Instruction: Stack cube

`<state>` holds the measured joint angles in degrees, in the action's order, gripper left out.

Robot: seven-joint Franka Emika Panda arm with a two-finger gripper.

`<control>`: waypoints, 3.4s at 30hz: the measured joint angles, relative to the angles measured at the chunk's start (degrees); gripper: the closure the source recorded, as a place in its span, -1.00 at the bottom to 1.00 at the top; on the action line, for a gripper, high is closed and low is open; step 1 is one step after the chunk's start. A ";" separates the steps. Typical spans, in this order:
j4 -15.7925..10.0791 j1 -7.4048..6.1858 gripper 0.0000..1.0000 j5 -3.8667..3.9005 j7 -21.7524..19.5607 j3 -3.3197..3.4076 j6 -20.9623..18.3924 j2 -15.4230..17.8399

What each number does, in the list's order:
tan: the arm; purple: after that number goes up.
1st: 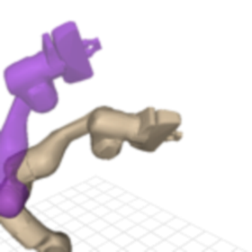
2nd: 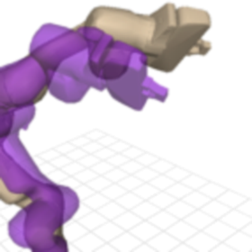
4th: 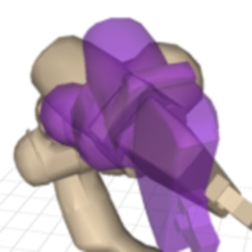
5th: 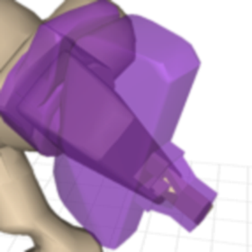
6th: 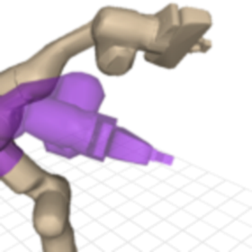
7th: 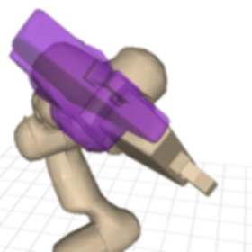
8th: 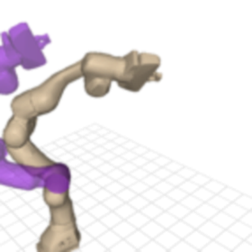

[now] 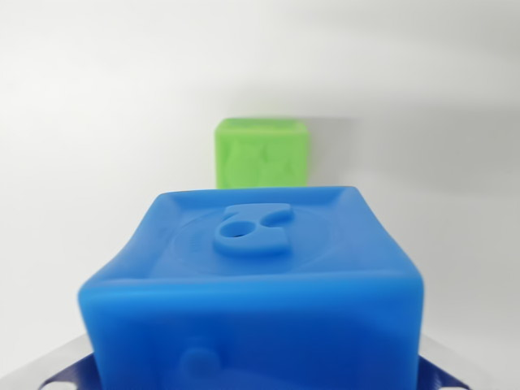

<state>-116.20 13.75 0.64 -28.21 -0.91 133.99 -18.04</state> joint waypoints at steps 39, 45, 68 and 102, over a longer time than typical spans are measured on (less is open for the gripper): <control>-0.95 0.00 1.00 0.00 0.00 0.00 11.24 -10.38; -0.86 0.00 1.00 0.00 0.00 0.01 12.28 -11.47; -0.57 0.00 -1.00 0.00 0.00 0.02 13.89 -13.39; -0.56 -0.01 -1.00 0.00 0.00 0.02 13.90 -13.38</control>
<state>-116.75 13.74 0.64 -28.21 -0.88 147.89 -31.42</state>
